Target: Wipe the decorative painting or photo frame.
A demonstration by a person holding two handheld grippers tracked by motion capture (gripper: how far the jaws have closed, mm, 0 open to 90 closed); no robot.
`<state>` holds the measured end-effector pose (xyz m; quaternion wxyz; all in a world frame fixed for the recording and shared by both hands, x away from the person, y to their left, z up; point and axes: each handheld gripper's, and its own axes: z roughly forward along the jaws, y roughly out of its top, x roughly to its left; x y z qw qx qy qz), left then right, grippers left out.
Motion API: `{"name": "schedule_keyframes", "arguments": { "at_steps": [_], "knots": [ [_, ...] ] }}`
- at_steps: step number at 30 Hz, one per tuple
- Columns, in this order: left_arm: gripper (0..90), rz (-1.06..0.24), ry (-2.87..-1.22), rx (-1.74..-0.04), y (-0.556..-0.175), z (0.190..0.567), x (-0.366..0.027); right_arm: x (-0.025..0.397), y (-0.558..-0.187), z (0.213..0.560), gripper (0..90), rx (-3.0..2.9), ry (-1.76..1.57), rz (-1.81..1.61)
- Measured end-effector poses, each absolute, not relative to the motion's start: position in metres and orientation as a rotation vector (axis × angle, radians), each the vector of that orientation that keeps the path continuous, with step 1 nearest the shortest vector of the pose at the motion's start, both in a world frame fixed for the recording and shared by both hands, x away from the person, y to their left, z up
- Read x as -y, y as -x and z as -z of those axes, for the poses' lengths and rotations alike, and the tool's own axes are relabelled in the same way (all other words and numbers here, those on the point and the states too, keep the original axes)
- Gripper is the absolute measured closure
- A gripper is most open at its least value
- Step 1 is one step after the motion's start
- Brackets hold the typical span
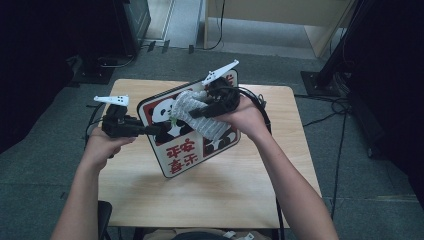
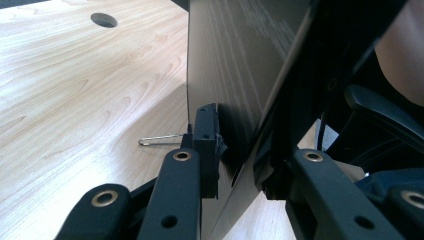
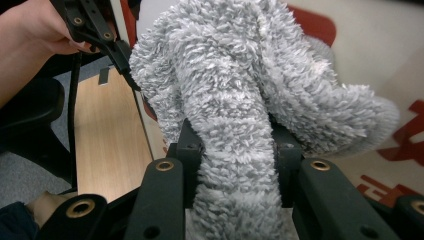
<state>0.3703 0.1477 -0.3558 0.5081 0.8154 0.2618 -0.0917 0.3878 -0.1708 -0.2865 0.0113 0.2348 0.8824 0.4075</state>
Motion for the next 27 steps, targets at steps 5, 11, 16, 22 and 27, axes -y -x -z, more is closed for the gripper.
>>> {"name": "schedule_keyframes", "arguments": {
  "at_steps": [5, 11, 16, 22, 27],
  "knots": [
    [74.6, 0.22, -1.964, -0.633, -0.37, 0.356, -0.148, 0.171, -0.386, 0.296, 67.6, -2.756, -0.744, -1.28],
    [74.7, 0.219, -1.968, -0.629, -0.37, 0.356, -0.148, 0.172, -0.385, 0.304, 67.5, -2.765, -0.75, -1.279],
    [74.7, 0.218, -1.968, -0.628, -0.37, 0.356, -0.148, 0.173, -0.383, 0.311, 67.4, -2.769, -0.757, -1.282],
    [74.7, 0.218, -1.968, -0.628, -0.37, 0.356, -0.148, 0.175, -0.382, 0.319, 67.3, -2.77, -0.762, -1.288],
    [74.7, 0.219, -1.968, -0.629, -0.37, 0.356, -0.148, 0.175, -0.38, 0.326, 67.3, -2.775, -0.772, -1.288]
  ]
}}
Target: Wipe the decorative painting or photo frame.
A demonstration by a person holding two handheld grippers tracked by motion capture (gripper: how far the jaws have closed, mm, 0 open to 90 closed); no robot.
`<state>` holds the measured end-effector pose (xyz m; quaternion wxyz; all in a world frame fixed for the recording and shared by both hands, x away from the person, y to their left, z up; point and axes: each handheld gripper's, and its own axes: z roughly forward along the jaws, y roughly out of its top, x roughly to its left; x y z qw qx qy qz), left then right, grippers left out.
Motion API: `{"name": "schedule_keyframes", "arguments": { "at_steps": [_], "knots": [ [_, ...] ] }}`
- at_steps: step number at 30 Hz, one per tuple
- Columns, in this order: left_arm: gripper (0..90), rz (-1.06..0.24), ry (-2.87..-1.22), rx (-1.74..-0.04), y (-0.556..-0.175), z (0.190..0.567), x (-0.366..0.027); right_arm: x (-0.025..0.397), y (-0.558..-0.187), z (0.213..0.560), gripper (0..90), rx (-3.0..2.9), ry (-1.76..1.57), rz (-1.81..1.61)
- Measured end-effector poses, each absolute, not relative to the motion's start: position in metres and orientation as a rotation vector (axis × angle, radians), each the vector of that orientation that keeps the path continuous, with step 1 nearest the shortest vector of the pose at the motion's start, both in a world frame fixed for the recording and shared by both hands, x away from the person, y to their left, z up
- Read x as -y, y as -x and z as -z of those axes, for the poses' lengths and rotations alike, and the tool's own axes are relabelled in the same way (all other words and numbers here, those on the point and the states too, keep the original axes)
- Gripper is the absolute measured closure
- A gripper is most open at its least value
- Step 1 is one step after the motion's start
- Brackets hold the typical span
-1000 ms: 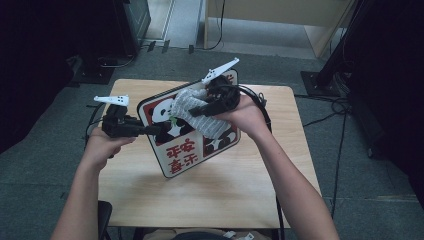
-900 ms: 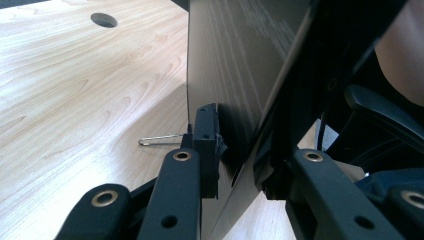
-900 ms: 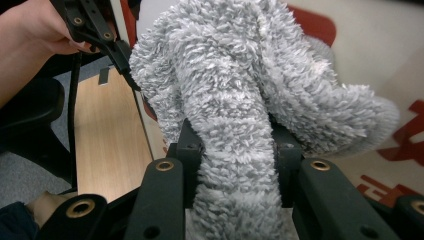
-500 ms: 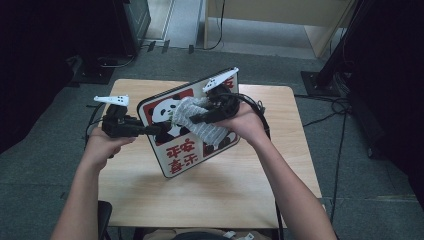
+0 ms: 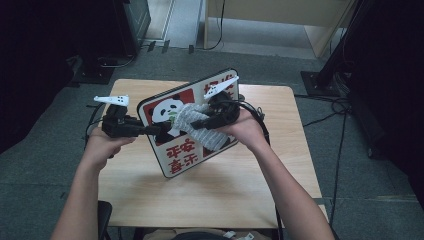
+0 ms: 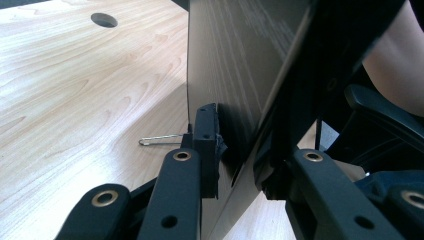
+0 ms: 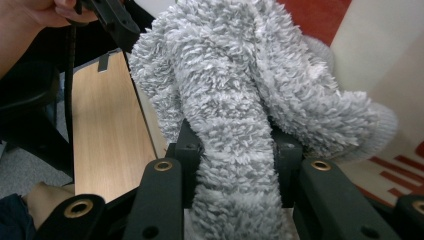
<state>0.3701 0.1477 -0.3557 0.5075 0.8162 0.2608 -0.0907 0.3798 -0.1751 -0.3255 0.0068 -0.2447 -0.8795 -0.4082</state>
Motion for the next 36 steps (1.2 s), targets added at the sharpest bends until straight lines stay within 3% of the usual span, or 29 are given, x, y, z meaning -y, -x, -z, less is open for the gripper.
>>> {"name": "schedule_keyframes", "arguments": {
  "at_steps": [36],
  "knots": [
    [74.7, 0.217, -1.967, -0.63, -0.37, 0.356, -0.148, 0.18, -0.37, 0.377, 66.5, 2.737, 0.756, 1.266]
  ]
}}
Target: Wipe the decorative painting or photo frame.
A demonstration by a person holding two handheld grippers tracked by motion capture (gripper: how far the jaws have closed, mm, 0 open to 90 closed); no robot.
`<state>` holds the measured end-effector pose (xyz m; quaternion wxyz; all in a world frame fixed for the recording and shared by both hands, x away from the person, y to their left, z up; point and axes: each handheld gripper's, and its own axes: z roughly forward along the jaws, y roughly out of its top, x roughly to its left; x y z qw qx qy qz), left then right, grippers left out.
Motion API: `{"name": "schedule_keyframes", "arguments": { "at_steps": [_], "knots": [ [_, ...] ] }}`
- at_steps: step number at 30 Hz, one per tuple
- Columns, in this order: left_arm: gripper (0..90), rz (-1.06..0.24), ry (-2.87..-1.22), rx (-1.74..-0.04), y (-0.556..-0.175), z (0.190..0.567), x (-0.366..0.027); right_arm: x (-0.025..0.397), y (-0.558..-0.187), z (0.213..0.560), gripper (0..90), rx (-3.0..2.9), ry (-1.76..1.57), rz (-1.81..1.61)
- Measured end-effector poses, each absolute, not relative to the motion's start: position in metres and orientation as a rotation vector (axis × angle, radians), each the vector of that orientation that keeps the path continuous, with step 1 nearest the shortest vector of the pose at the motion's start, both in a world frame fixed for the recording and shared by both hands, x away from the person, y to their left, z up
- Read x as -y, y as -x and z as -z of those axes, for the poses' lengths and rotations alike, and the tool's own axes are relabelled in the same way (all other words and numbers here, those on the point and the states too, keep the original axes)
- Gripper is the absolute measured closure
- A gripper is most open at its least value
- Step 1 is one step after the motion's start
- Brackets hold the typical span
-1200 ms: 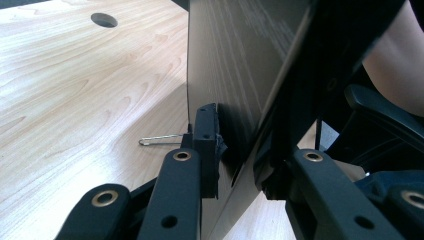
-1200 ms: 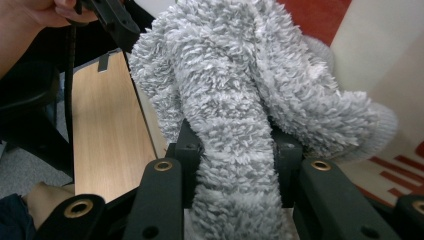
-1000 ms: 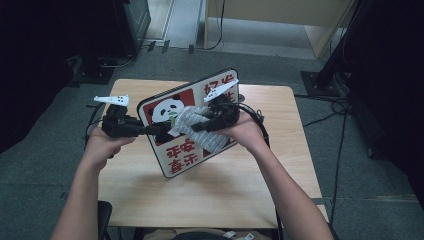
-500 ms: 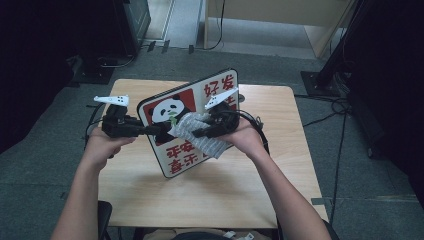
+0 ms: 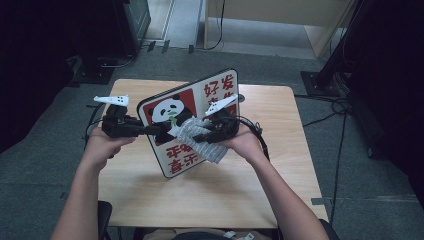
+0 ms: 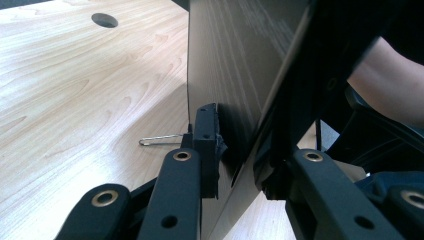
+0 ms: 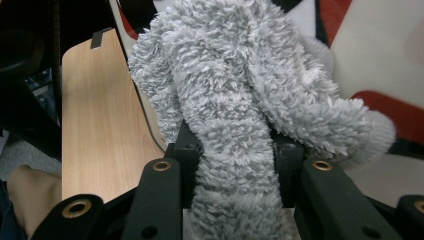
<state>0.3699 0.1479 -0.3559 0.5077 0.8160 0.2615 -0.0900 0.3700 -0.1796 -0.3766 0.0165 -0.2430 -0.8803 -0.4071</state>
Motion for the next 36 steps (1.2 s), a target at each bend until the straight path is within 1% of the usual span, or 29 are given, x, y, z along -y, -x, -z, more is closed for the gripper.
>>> {"name": "schedule_keyframes", "arguments": {
  "at_steps": [36],
  "knots": [
    [74.6, 0.213, -1.97, -0.627, -0.369, 0.356, -0.148, 0.183, -0.357, 0.429, 65.8, 2.731, 0.765, 1.198]
  ]
}}
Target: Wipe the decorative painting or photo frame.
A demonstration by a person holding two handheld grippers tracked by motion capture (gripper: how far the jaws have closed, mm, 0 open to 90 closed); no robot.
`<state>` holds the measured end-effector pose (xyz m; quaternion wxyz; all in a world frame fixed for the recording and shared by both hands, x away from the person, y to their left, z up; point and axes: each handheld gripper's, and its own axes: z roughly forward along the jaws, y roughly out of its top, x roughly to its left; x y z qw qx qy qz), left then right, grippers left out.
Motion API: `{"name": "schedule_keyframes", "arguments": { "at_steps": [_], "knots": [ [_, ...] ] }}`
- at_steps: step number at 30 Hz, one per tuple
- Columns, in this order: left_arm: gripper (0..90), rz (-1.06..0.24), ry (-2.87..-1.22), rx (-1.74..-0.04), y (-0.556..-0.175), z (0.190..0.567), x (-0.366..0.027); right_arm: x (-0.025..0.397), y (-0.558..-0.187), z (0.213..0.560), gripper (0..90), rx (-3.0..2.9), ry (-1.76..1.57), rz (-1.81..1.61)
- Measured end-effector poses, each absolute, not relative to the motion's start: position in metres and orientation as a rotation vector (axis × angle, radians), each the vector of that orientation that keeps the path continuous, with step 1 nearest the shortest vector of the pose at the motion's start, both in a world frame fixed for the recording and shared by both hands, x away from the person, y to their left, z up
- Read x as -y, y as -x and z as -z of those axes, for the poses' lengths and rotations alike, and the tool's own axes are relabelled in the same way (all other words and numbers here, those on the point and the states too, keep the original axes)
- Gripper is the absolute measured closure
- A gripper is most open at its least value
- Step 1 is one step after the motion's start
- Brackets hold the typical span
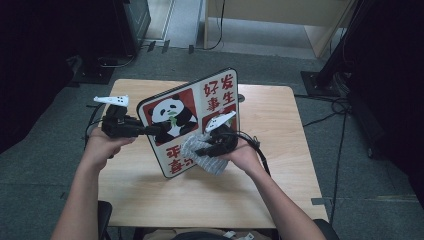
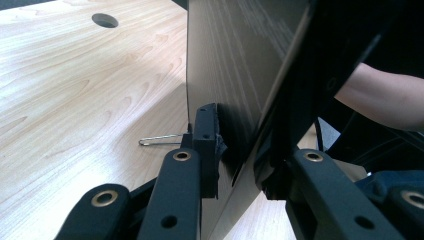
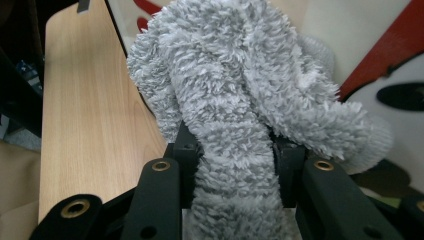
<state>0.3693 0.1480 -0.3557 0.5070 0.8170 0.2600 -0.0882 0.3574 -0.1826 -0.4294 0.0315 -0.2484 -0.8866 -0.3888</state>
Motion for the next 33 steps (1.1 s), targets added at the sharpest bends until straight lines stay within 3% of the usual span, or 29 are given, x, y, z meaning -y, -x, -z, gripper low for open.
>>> {"name": "schedule_keyframes", "arguments": {
  "at_steps": [33],
  "knots": [
    [74.6, 0.215, -1.967, -0.644, -0.369, 0.355, -0.148, 0.187, -0.349, 0.482, 65.8, 2.699, 0.783, 1.075]
  ]
}}
